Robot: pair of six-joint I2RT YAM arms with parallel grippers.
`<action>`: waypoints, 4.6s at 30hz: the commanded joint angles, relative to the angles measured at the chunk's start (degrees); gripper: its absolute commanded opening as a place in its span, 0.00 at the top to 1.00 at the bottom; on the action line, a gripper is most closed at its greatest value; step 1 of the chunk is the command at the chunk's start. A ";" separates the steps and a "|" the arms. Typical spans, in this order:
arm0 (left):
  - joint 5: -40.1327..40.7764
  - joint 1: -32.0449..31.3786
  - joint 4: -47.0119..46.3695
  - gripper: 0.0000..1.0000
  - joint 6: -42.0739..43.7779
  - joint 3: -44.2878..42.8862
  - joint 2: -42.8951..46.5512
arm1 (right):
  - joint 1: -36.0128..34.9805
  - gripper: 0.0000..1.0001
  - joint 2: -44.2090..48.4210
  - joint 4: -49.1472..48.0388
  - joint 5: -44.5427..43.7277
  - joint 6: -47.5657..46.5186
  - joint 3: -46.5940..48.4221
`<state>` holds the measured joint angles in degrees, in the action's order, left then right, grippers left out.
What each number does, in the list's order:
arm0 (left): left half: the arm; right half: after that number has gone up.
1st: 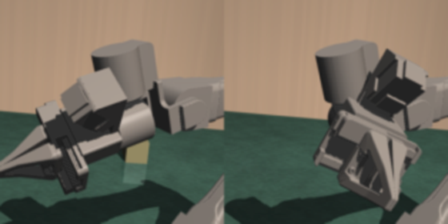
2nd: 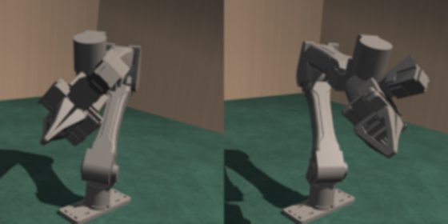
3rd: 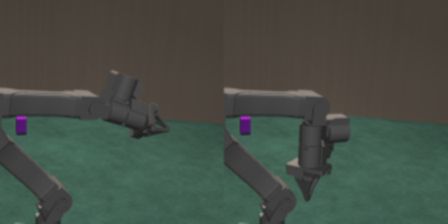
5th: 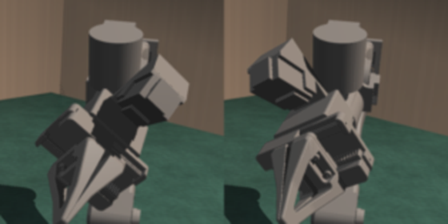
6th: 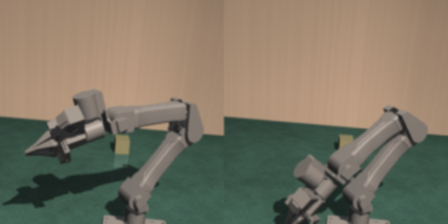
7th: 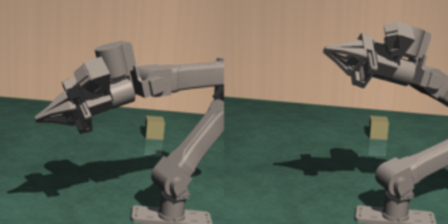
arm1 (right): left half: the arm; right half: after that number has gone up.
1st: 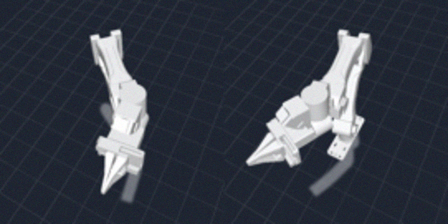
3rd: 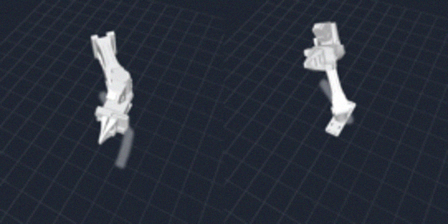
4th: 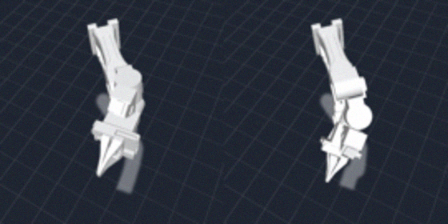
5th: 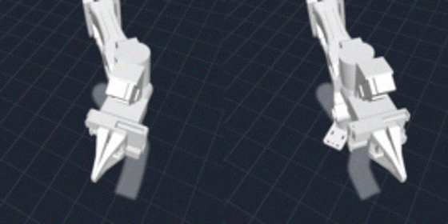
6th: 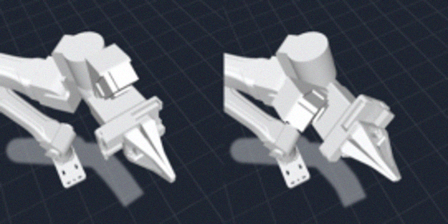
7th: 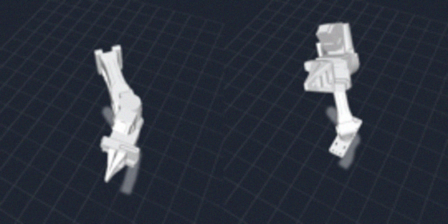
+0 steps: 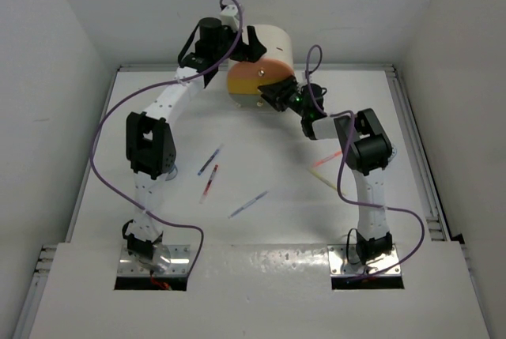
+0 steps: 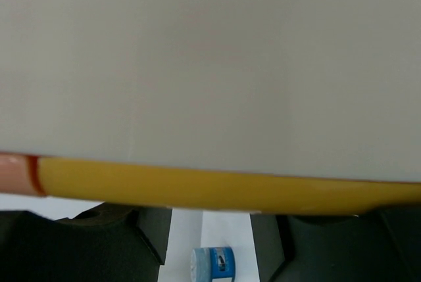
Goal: Sort the stationery into containers
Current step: Open the drawer, then grab a piece of stationery with the left arm
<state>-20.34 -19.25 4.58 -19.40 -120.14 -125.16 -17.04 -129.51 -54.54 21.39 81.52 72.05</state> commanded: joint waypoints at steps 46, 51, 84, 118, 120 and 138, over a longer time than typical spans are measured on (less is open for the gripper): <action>1.09 -1.32 2.01 0.14 -0.99 0.43 0.71 | -1.59 1.00 8.31 -6.01 7.53 4.71 -6.30; 1.09 -1.58 2.19 0.14 -1.08 0.52 1.06 | -2.30 1.00 10.42 -7.51 8.14 4.27 -9.11; 0.30 -1.94 1.75 0.09 -0.38 0.43 1.85 | -5.29 0.13 16.05 -7.34 9.20 4.18 -17.47; 6.36 13.87 57.34 0.00 32.11 5.14 35.68 | 23.80 0.01 43.91 102.68 7.72 -75.87 11.32; 5.75 16.24 60.53 0.00 35.99 10.42 39.79 | 24.60 0.01 44.26 108.21 2.73 -80.78 14.06; 17.70 19.16 46.59 0.00 48.66 55.62 48.61 | 34.18 0.01 44.00 113.08 -12.94 -95.67 9.42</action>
<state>-4.23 -0.75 58.63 28.32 -67.16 -77.84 17.17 -85.36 59.20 10.74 -13.39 81.36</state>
